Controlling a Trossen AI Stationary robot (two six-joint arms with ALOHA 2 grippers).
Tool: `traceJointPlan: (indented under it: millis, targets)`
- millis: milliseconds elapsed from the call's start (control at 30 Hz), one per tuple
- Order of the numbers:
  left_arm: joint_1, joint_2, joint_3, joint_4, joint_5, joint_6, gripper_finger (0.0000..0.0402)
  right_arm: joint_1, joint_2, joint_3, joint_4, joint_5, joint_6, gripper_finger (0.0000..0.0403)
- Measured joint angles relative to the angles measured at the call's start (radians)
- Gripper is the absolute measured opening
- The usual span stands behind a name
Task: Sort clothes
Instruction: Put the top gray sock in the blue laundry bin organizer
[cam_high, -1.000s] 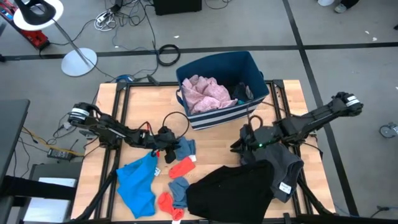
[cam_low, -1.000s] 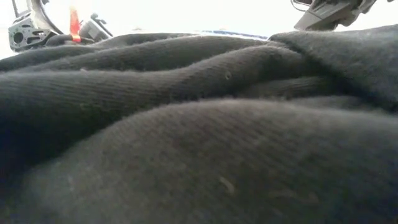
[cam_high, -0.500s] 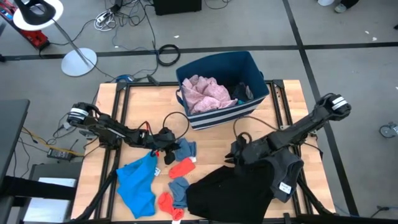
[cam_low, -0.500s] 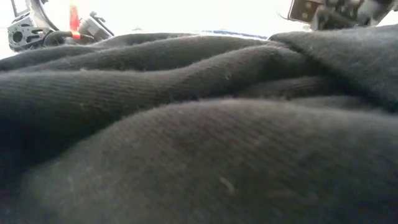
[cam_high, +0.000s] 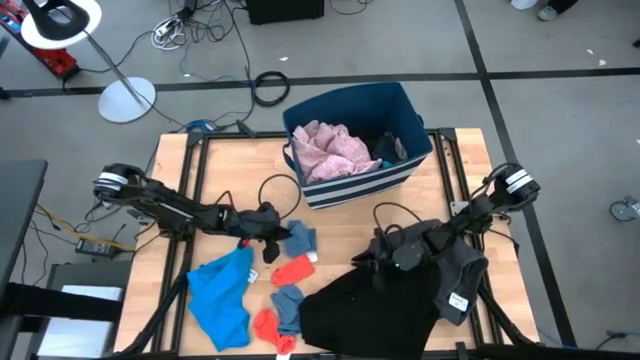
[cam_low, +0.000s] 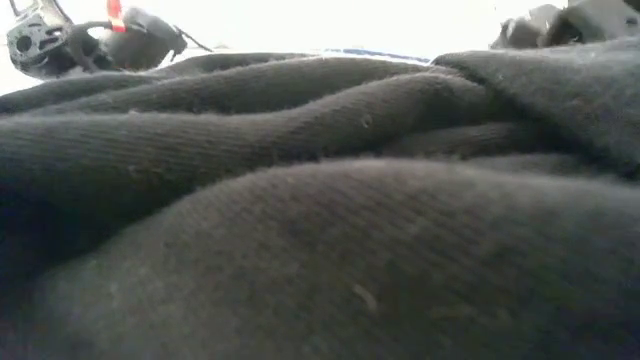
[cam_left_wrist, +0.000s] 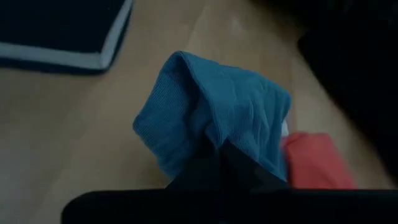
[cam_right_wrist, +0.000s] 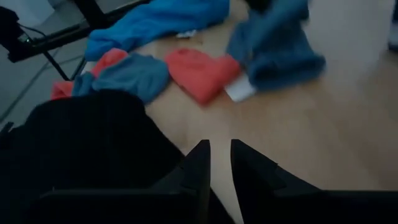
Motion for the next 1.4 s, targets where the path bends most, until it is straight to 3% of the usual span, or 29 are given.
traceJointPlan:
  millis: [200,400,567,733,1033,1167,1400]
  targets:
    - [0.000,-0.139,0.000,-0.067,-0.035,0.021,0.0000,0.005,0.017,-0.085,0.067,-0.003,0.113,0.0048]
    - [0.000,-0.283,0.001,-0.101,-0.062,0.027,0.0000,0.007,0.017,-0.087,0.077,-0.003,0.079,0.0040]
    - [0.000,-0.402,0.037,-0.226,-0.092,0.053,0.0000,0.008,0.017,-0.087,0.077,0.014,0.054,0.0038]
    - [0.000,-0.476,0.164,-0.436,-0.126,0.110,0.0000,0.008,0.017,-0.087,0.079,0.018,0.051,0.0038]
    - [0.006,-0.469,0.542,-0.818,-0.249,0.249,0.0000,0.007,0.017,-0.087,0.083,0.025,0.046,0.0035]
    - [0.026,-0.460,0.660,-0.837,-0.300,0.340,0.0000,0.007,0.017,-0.087,0.088,0.026,0.045,0.0034]
    - [0.133,-0.399,0.784,-0.722,-0.326,0.523,0.0000,0.007,0.017,-0.087,0.089,0.028,0.044,0.0032]
